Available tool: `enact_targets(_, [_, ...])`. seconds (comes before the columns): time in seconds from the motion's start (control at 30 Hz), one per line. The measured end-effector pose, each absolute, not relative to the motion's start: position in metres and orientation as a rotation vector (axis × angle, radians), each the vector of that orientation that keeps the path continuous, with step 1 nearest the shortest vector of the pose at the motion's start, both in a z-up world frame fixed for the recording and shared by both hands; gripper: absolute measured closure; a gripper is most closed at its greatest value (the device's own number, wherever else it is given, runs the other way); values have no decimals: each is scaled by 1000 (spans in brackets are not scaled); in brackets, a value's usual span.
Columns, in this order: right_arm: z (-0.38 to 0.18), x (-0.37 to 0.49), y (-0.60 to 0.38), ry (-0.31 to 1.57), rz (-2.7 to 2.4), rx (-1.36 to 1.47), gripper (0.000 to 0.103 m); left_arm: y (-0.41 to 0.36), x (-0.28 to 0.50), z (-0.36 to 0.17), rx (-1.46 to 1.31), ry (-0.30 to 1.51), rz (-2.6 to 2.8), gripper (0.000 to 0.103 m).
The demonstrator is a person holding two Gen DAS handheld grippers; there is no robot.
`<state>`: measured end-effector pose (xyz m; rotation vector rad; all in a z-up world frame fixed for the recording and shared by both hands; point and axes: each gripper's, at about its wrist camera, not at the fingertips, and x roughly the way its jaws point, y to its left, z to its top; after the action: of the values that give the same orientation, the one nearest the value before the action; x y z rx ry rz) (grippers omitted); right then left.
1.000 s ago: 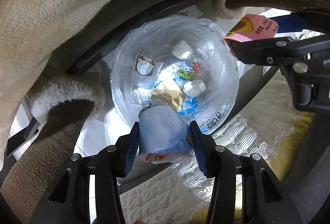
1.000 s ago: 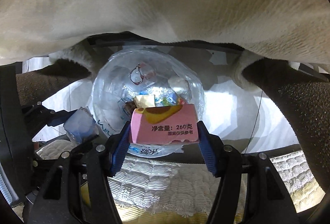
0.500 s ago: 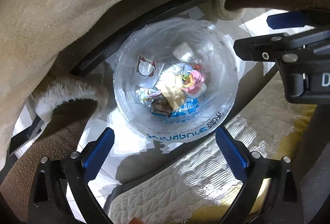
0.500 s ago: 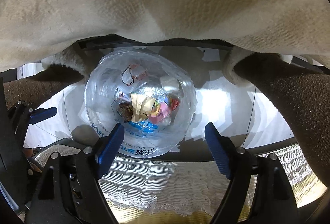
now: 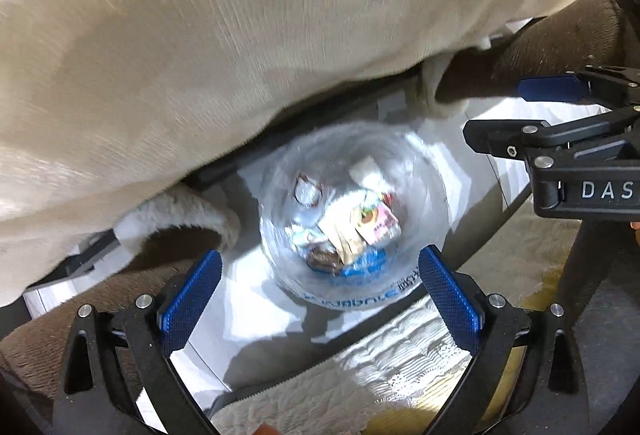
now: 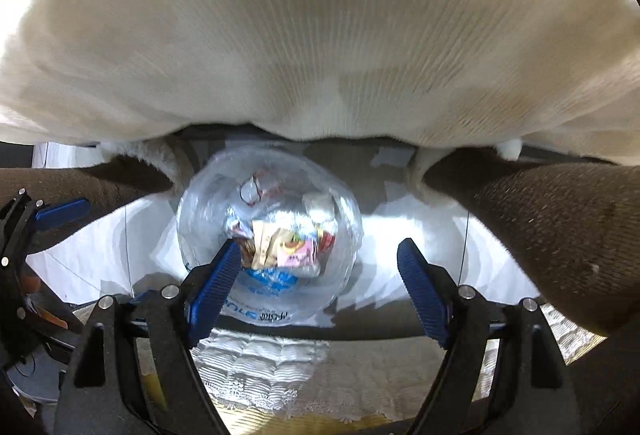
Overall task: Collect trash
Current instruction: 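Raise both tools back above the bed toward the remaining trash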
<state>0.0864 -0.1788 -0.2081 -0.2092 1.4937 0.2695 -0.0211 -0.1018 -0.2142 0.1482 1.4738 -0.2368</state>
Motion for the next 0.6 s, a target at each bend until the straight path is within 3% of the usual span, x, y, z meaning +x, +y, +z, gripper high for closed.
enact_targets(0.6, [-128, 70, -185, 1142, 346, -152, 24, -96, -27, -154, 98, 1184, -227, 6])
